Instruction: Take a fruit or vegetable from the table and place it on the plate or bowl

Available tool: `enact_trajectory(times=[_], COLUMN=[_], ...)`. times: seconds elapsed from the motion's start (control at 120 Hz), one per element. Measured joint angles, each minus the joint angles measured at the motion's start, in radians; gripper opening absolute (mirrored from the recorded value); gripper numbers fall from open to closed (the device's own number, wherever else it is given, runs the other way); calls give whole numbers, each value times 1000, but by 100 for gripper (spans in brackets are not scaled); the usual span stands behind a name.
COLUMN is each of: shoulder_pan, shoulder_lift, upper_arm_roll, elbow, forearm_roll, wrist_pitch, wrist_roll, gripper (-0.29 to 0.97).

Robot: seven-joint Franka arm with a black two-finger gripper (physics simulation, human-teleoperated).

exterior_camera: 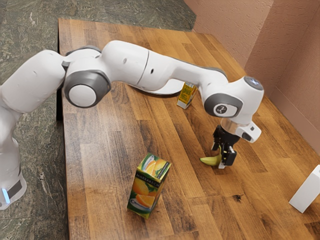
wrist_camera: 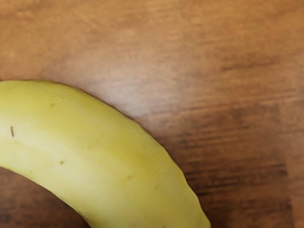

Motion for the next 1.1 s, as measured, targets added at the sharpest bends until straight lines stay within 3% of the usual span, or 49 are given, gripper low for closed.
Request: enact_trajectory(times=[0.733, 1.1], shoulder_pan=[2, 2], shoulder_lift=[15, 16], upper_arm_roll=[-1, 0], elbow=[-2, -2], forearm_roll=[-1, -1], wrist_pitch=[20, 19], wrist_roll=[-10, -15], gripper=[64, 49])
